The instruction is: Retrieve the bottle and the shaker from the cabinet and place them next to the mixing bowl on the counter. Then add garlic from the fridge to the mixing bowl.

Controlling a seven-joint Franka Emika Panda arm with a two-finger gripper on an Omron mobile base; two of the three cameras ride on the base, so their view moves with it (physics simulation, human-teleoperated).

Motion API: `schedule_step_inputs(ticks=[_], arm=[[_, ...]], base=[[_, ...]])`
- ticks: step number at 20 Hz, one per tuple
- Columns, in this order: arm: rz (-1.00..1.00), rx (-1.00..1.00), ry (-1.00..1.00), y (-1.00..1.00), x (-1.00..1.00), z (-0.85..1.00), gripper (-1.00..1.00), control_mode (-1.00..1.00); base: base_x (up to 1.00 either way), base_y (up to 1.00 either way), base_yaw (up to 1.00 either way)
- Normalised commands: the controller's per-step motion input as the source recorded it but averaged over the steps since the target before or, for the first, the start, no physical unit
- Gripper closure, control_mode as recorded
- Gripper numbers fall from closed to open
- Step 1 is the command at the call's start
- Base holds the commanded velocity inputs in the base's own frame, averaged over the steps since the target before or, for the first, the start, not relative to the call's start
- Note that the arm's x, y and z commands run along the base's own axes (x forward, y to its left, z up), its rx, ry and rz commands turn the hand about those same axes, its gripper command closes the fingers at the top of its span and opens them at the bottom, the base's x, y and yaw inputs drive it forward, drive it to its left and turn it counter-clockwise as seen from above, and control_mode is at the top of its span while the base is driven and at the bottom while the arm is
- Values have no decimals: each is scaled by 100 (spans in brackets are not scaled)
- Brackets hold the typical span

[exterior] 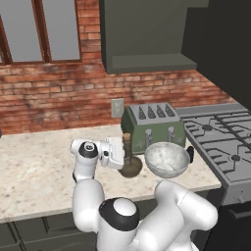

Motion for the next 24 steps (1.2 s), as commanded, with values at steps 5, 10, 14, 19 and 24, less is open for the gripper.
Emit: schedule_step_inputs(ticks=[5, 10, 14, 19, 24], arm=[[0, 0, 0, 0, 0, 0, -100, -100], [0, 0, 0, 0, 0, 0, -100, -100], [0, 0, 0, 2, -1, 0, -100, -100], [0, 0, 0, 29, 0, -9, -100, -100], [4, 0, 3, 41, 0, -19, -100, -100]], base=[[0, 0, 0], [0, 0, 0], [0, 0, 0], [0, 0, 0], [0, 0, 0]])
